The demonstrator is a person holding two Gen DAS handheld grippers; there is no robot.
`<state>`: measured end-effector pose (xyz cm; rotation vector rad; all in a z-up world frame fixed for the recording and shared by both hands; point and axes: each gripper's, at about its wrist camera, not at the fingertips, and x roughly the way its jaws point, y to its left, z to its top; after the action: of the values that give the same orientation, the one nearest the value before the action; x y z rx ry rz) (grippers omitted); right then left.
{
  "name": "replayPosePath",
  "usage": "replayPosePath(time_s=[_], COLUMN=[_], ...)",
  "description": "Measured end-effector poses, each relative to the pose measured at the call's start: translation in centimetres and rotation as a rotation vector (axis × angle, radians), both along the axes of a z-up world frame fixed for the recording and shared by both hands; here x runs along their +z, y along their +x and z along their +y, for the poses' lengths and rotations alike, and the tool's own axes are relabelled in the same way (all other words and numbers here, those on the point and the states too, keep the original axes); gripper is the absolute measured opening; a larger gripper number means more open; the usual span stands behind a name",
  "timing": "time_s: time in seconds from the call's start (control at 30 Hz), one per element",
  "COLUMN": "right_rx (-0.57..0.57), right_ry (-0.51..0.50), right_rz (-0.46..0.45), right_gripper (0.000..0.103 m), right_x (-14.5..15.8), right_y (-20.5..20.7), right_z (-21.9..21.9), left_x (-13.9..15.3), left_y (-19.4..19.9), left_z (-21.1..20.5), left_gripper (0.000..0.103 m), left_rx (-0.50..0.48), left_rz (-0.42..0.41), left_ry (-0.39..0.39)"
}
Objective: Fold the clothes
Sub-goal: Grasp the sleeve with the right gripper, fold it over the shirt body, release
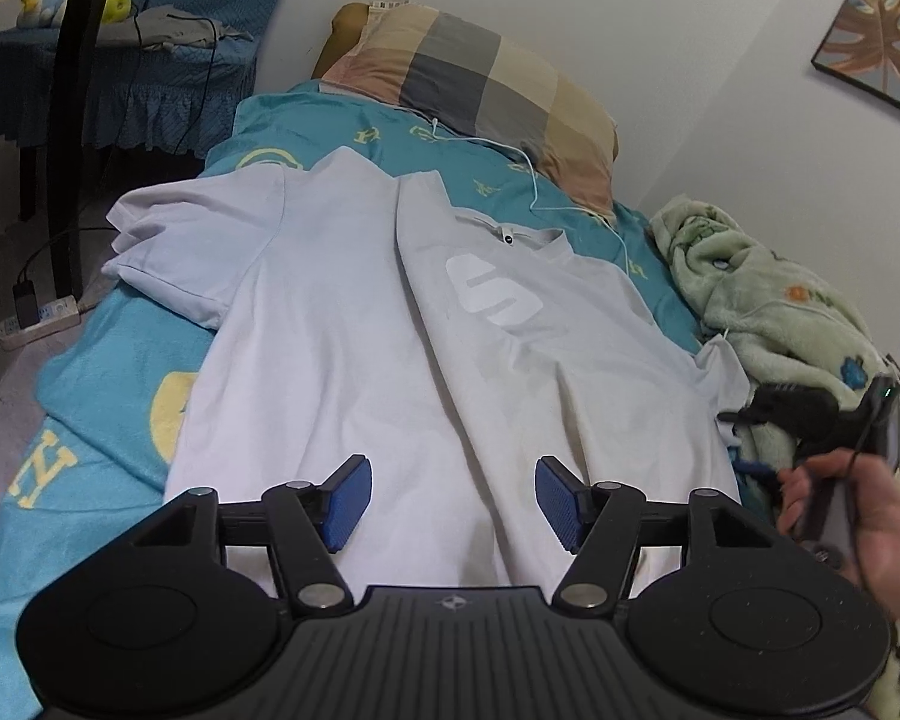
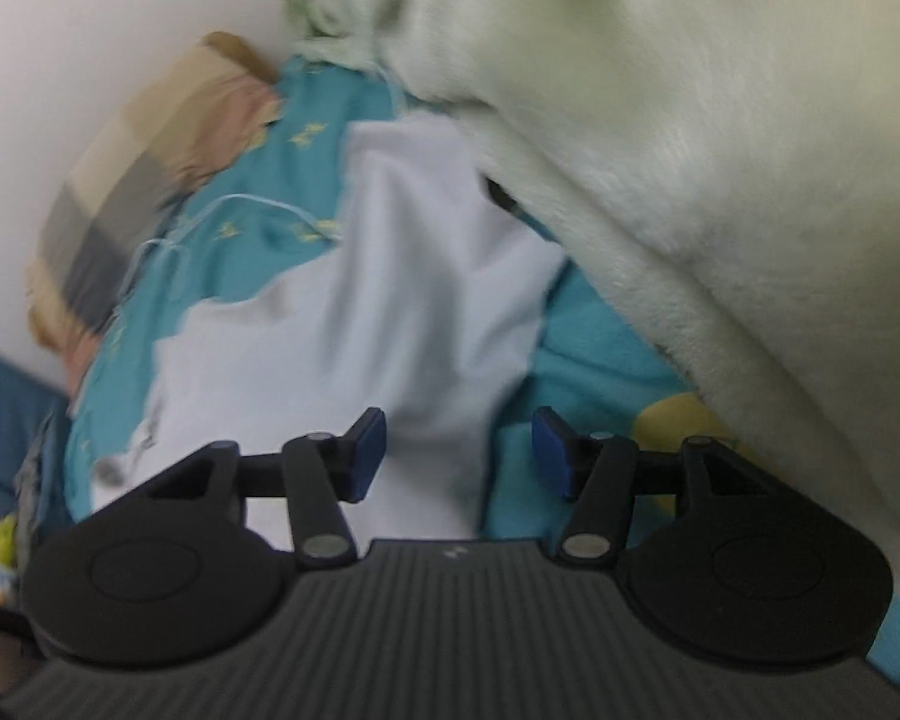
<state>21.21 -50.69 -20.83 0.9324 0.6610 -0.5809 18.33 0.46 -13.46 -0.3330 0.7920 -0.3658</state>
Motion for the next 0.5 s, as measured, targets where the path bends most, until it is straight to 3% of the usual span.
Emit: replayPosePath(time_s=[0.1, 0.27, 0.43, 0.5], right_rx=[-0.059, -0.125, -0.187, -0.176], right_ry=[0.033, 0.047, -0.06, -0.103], right_rz=[-0.032, -0.207, -0.32, -0.323], right_gripper=[0.058, 0.058, 0.058, 0.058], right_x=[-1.9, -3.2, -3.7, -3.6], right_y=[0.6, 1.9, 3.0, 3.7], right_z=[-1.0, -2.4, -3.5, -3.5], left_x=[-1.2, -2.8, -3.2, -3.3], left_y=[1.5, 2.4, 2.8, 2.9], left_z=[-0.6, -0.7, -0.3, -0.1], left_gripper=[0.063, 0.063, 0.063, 0.063], left_rx=[-0.003, -0.015, -0.008, -0.004], left_rz=[0.027, 0.066, 0.063, 0.062], left_ry=[-0.018, -0.043, -0.077, -0.089])
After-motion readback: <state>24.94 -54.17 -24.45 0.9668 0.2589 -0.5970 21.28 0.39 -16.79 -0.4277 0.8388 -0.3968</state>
